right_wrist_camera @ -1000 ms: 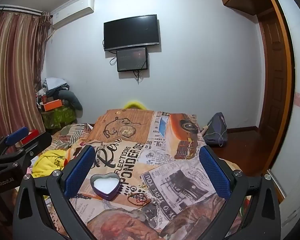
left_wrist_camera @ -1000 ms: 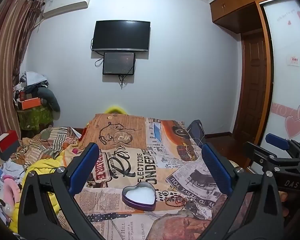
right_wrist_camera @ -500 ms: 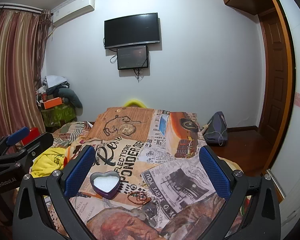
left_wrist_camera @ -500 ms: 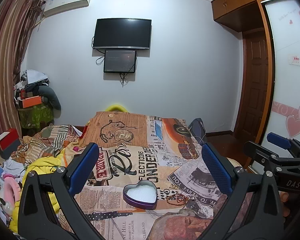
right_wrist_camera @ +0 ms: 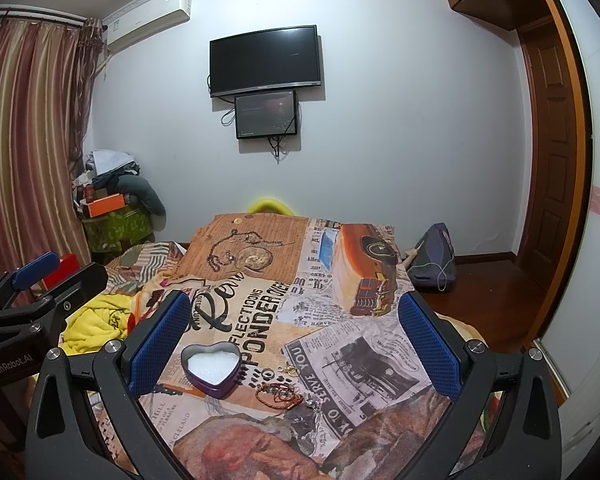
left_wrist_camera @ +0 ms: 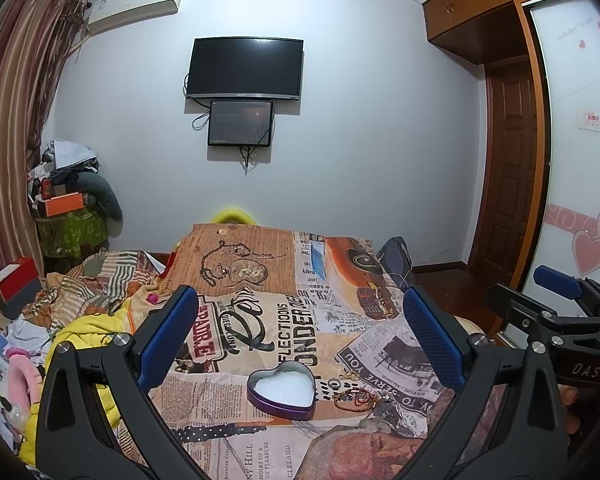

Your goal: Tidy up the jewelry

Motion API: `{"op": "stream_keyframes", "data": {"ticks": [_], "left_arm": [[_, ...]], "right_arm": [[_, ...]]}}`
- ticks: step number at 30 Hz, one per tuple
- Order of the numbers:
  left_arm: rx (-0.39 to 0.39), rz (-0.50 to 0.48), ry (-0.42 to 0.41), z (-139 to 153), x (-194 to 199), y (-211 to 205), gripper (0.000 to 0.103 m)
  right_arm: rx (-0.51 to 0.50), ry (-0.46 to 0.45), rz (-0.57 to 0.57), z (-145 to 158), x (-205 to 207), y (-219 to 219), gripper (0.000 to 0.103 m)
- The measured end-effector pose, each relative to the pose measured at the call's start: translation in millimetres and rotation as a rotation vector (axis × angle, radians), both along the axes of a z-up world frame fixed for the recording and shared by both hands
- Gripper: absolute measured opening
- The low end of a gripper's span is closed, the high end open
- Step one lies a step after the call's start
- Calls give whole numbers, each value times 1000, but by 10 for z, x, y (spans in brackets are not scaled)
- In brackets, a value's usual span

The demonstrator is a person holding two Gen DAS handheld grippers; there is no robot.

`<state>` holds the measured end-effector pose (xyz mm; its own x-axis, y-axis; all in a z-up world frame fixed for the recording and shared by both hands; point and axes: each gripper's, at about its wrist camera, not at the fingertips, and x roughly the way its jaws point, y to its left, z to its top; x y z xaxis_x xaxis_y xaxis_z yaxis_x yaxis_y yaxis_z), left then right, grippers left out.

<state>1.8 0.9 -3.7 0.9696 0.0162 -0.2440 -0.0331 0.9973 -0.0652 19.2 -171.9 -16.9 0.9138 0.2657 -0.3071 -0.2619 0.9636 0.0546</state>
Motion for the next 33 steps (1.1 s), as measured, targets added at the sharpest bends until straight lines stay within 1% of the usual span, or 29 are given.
{"op": "stream_keyframes", "data": {"ticks": [16,33], "left_arm": [[10,-1,7,9,8,-8,103],[4,-1,11,3,43,6,103]], "right_arm": [[1,1,2,-22,-8,14,103],[2,4,1,-15,2,-7,103]]}}
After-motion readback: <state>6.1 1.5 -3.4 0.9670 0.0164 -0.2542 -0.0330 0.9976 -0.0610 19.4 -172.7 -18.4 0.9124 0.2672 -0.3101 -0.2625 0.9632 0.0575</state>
